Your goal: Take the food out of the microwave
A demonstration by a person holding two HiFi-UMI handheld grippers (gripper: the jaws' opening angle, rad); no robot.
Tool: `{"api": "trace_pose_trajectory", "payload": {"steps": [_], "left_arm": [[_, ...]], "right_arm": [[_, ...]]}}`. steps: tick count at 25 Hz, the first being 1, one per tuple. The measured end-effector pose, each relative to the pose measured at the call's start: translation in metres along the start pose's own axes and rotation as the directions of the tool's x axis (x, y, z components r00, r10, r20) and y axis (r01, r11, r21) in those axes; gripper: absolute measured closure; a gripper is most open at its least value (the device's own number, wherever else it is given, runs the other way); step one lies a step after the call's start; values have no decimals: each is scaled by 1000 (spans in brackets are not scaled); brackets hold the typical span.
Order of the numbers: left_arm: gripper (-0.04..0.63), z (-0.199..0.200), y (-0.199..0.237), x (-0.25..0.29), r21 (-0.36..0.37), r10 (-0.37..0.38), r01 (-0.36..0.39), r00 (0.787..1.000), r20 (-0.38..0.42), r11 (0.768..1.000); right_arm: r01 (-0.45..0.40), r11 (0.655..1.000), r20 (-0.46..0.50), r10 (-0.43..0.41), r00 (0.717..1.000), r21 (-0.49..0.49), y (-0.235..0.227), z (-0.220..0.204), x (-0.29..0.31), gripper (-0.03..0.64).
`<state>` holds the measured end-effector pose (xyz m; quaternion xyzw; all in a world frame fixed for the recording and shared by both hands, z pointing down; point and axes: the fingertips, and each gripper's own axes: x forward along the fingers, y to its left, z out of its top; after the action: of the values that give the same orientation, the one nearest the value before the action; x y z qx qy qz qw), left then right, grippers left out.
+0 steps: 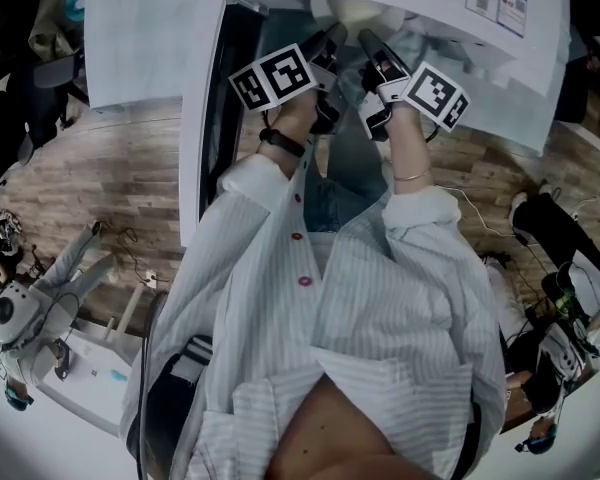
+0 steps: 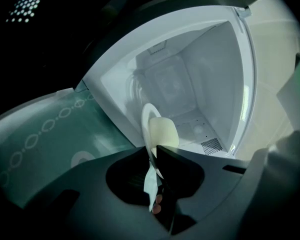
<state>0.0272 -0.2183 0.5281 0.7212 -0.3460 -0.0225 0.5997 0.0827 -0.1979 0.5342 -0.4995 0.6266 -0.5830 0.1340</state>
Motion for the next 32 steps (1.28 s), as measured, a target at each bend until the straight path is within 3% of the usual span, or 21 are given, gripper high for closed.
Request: {"api": "trace_pose_trajectory", "payload": {"steps": [9, 16, 32], "left_arm": [[541, -7, 0, -9, 0, 10, -10, 1000, 8, 1000], [541, -8, 4, -18, -45, 25, -22, 998, 53, 999], [541, -74, -35, -57, -36, 16, -11, 989, 147, 999]], "right_arm": [[-7, 1000, -12, 7, 1000, -1, 1, -8, -7, 538], [-17, 1000, -63, 16, 998, -22, 5, -14, -7, 540], [-87, 994, -120, 78, 990, -72, 9, -35, -84, 540]]}}
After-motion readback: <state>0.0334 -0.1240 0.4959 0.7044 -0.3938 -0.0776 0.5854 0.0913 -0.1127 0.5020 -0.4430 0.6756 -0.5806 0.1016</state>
